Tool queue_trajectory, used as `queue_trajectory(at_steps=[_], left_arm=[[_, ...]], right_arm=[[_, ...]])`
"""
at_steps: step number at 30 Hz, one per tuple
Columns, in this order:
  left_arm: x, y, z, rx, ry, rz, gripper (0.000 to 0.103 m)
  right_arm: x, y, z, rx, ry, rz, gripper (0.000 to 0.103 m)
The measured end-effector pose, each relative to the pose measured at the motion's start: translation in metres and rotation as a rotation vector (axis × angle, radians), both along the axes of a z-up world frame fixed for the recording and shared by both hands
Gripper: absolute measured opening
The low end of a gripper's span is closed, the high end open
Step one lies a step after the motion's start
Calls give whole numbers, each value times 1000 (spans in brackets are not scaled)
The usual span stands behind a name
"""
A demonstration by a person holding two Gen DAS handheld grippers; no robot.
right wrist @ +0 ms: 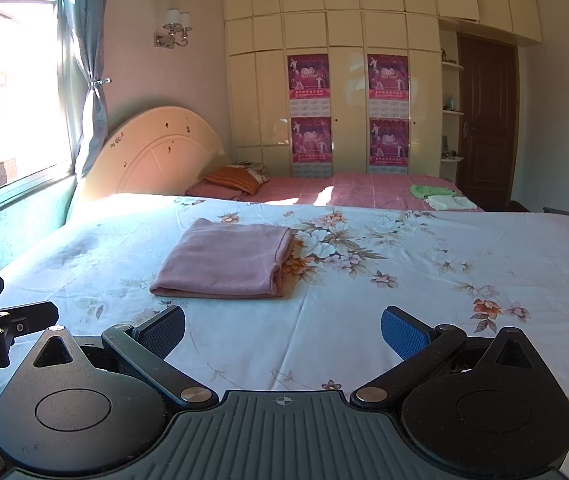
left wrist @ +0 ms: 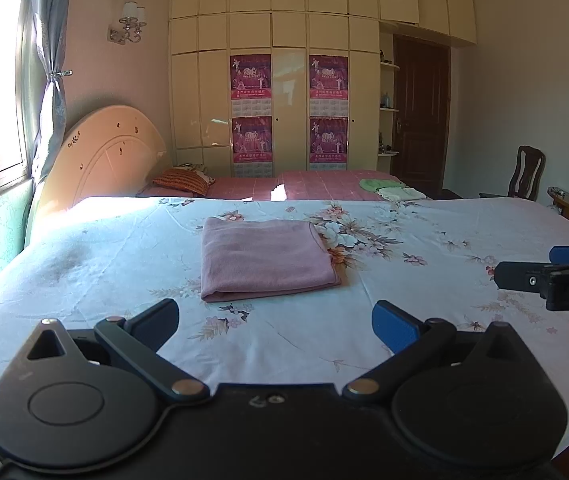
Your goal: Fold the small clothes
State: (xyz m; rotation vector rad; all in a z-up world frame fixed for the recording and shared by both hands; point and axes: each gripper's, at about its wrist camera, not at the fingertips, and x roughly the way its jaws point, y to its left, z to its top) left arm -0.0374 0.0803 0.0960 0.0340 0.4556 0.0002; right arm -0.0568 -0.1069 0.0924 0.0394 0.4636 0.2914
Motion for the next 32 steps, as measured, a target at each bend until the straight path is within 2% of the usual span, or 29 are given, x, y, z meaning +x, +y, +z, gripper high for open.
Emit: queue_trajectory(at_steps=[32], left_arm=[[-5, -2, 0, -12, -8, 2, 102]], right_arm=[[-2, 0, -3, -15, -11, 44, 103]])
